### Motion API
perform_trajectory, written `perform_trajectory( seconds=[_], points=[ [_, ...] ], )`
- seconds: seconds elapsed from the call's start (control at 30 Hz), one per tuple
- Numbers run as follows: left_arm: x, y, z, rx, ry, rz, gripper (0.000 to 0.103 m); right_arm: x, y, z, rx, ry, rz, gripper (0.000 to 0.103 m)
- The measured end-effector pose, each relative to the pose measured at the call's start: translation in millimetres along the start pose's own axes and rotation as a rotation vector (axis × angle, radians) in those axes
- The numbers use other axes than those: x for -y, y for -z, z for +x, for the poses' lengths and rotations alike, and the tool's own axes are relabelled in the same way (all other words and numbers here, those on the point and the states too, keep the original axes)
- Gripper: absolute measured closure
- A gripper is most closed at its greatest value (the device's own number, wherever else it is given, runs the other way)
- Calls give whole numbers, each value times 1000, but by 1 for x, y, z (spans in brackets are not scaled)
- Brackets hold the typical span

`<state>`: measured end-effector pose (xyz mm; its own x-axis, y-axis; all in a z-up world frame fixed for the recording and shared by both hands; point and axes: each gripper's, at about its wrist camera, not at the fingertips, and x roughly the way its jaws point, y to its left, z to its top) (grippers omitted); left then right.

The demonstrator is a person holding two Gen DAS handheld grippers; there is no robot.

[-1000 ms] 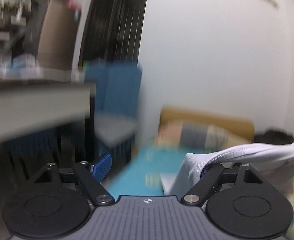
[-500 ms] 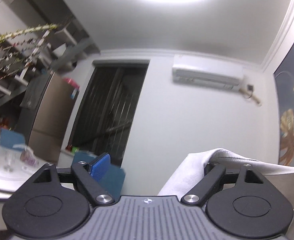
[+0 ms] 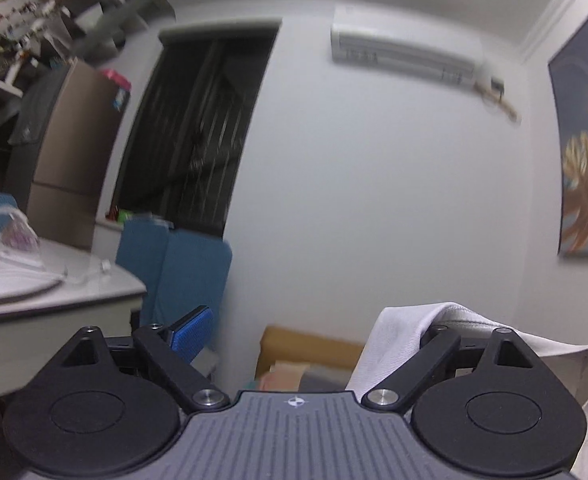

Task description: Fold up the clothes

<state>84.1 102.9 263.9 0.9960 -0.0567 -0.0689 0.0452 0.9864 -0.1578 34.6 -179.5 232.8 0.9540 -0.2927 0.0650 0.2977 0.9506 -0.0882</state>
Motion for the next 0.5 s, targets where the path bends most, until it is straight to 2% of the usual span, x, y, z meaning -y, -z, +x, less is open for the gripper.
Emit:
perform_trajectory(
  seconds=[0.2, 0.33, 0.43, 0.5],
  points=[
    [-5, 120, 202, -179, -45, 32, 11, -49, 130, 169, -205, 7, -35, 13],
    [-10, 211, 340, -263, -108, 56, 13, -93, 220, 287, -254, -14, -62, 13],
    [-29, 275, 435, -390, -165, 42, 19, -129, 285, 361, -308, -53, -101, 13],
    [-40, 318, 479, -479, -184, 31, 19, -154, 325, 399, -353, -90, -137, 13]
  ],
)
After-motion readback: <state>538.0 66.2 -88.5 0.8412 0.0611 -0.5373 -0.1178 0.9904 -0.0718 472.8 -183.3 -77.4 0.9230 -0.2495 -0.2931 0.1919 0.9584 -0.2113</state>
